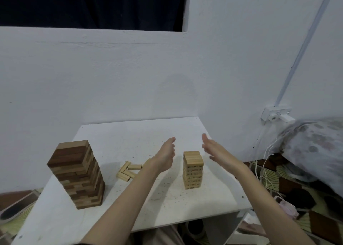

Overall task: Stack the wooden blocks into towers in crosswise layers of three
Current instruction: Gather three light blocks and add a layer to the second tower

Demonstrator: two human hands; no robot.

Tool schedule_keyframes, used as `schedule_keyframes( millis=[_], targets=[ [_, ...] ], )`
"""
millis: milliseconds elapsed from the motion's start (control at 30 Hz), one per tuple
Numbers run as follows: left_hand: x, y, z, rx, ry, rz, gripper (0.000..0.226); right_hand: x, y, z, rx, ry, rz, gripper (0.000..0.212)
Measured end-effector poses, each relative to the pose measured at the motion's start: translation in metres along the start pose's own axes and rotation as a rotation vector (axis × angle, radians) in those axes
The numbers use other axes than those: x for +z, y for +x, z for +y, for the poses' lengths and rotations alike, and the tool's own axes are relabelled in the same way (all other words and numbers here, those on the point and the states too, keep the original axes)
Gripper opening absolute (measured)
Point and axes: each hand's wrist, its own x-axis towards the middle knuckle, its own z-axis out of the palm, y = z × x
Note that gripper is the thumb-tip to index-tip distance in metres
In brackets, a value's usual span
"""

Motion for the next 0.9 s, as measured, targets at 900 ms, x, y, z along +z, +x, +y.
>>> schedule_keyframes(
  millis=[900],
  targets=[
    [0.014,-0.002,-0.011,0.314,1.006,-0.006,0.108,-0.02,0.024,-0.008,-0.13,-0.843,-0.148,0.087]
  ],
)
